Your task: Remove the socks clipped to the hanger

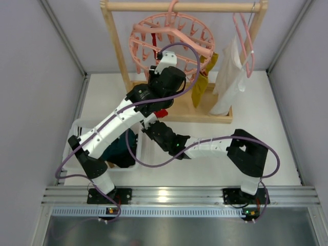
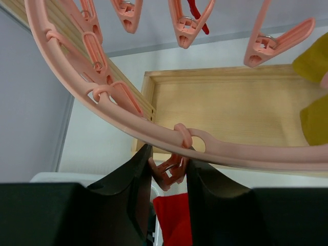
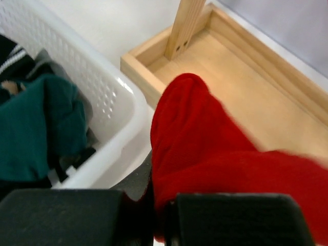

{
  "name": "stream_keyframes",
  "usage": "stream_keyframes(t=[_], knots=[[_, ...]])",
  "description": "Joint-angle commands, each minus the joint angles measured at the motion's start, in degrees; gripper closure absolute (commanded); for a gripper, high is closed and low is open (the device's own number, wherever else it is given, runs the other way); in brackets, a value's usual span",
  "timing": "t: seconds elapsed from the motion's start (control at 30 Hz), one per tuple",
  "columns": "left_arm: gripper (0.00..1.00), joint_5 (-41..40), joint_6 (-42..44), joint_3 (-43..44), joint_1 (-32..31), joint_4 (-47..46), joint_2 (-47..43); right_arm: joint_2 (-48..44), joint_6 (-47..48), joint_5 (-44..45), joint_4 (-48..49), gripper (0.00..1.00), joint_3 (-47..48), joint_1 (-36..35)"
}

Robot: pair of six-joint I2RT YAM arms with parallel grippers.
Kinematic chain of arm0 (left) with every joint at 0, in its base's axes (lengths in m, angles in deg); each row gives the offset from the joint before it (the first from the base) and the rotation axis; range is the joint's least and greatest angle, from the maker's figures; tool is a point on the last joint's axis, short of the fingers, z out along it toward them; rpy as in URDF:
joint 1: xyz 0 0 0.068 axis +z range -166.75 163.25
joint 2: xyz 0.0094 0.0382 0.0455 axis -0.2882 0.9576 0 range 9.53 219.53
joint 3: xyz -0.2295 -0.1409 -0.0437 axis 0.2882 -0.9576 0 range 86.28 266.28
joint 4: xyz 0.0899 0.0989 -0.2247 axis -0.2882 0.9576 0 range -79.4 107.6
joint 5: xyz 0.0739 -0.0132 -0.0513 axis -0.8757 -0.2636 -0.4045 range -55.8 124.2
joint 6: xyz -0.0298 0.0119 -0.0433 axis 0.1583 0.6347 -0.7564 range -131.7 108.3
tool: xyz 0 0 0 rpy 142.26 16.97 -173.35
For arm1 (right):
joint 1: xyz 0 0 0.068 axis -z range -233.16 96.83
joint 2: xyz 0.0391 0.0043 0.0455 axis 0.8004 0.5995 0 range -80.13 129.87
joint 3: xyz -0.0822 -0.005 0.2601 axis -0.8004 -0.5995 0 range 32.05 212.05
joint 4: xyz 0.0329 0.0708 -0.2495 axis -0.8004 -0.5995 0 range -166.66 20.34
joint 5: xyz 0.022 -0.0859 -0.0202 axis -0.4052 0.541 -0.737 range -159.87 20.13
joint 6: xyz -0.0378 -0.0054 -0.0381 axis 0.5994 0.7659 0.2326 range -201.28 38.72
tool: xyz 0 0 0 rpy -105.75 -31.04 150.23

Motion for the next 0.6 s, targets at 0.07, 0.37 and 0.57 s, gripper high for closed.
stream_keyframes(t=[0.07,0.37,0.57], knots=[[0.66,3.2,-1.0,0.3,0.4,-0.6,-2.6,-8.9,-2.7,-1.5,6.0,1.0,-8.7,-1.0],[0.28,8.9,-4.1,-3.6,0.4,-0.5,-10.6,-22.6,-7.8,-17.9,8.3,1.0,-24.4,2.0],[0.02,11.3,-5.6,-7.6,0.3,-0.4,-19.8,-23.5,-10.3,-32.9,8.3,1.0,-22.3,4.6]])
